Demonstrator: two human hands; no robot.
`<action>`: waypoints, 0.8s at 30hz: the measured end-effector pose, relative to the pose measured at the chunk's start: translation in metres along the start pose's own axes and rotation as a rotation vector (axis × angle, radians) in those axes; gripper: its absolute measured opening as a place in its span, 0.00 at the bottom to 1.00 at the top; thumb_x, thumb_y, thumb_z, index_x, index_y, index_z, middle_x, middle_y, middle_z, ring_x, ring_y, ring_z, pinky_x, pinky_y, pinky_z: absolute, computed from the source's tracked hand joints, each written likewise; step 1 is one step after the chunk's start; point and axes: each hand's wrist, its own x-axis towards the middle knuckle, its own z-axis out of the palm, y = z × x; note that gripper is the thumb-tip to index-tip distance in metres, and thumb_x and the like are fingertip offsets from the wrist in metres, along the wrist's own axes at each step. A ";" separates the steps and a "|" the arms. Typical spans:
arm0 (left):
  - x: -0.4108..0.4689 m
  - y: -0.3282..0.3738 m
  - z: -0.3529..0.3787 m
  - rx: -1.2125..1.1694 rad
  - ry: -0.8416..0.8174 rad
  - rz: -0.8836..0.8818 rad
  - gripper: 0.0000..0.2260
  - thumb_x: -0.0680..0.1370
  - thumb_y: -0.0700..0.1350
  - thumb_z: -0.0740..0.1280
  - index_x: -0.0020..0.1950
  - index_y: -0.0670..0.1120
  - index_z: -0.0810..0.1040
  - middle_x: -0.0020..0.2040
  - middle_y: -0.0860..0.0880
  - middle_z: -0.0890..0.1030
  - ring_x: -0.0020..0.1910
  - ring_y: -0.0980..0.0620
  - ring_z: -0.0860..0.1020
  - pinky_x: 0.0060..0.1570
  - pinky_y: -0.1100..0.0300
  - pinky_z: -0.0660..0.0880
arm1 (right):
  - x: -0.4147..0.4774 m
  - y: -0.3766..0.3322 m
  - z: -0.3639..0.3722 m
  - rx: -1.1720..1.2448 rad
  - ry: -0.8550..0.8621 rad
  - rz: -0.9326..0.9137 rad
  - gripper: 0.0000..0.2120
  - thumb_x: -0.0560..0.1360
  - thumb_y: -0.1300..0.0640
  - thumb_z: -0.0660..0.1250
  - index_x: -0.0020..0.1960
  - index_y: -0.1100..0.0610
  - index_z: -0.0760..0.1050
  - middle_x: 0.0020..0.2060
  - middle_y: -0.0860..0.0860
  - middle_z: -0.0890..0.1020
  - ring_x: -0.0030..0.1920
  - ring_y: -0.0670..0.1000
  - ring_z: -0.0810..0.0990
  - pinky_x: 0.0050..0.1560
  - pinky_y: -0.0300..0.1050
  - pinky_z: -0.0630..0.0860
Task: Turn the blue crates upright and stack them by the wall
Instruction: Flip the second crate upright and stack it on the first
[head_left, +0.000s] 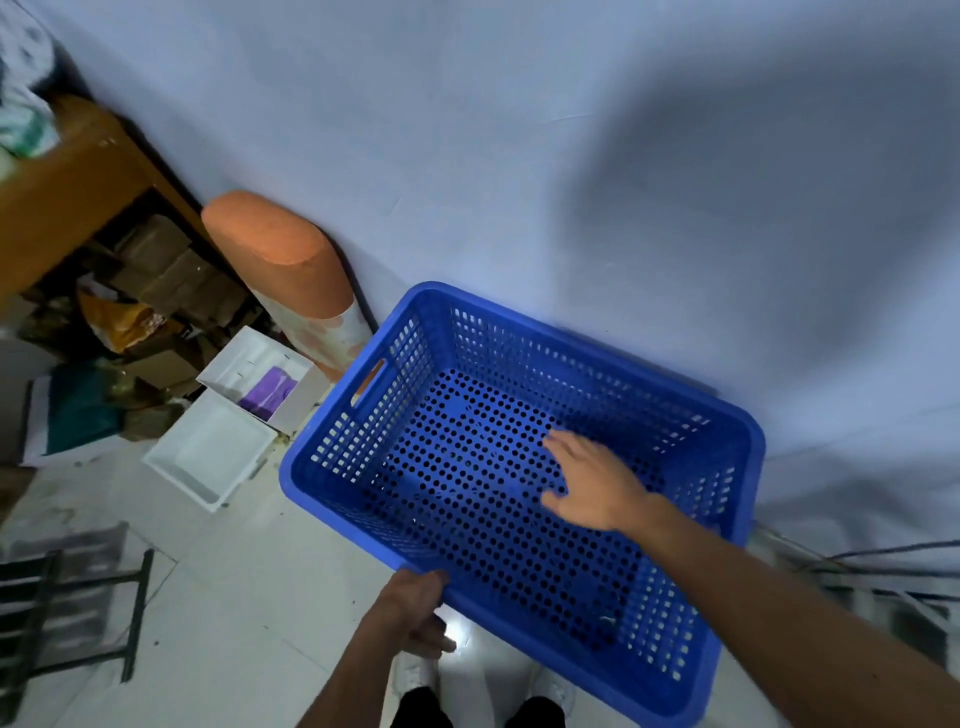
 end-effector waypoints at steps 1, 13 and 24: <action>0.000 0.000 -0.001 0.030 0.003 -0.005 0.16 0.80 0.51 0.61 0.60 0.39 0.71 0.51 0.33 0.83 0.39 0.39 0.87 0.42 0.45 0.85 | -0.010 -0.010 0.008 -0.014 -0.034 -0.029 0.40 0.78 0.37 0.58 0.81 0.54 0.47 0.80 0.51 0.48 0.79 0.53 0.51 0.77 0.52 0.51; 0.011 -0.008 -0.009 -0.108 -0.102 -0.002 0.11 0.82 0.46 0.62 0.51 0.39 0.78 0.47 0.38 0.85 0.40 0.42 0.84 0.45 0.49 0.80 | -0.041 -0.092 0.067 0.093 -0.103 0.050 0.30 0.83 0.38 0.46 0.80 0.52 0.53 0.79 0.52 0.58 0.78 0.54 0.57 0.76 0.55 0.55; 0.048 -0.018 -0.046 0.519 -0.090 0.361 0.24 0.77 0.65 0.67 0.41 0.44 0.79 0.39 0.43 0.86 0.38 0.44 0.86 0.44 0.51 0.84 | -0.052 -0.150 0.160 0.046 0.090 0.417 0.17 0.81 0.45 0.58 0.65 0.55 0.68 0.57 0.56 0.79 0.53 0.60 0.80 0.47 0.51 0.74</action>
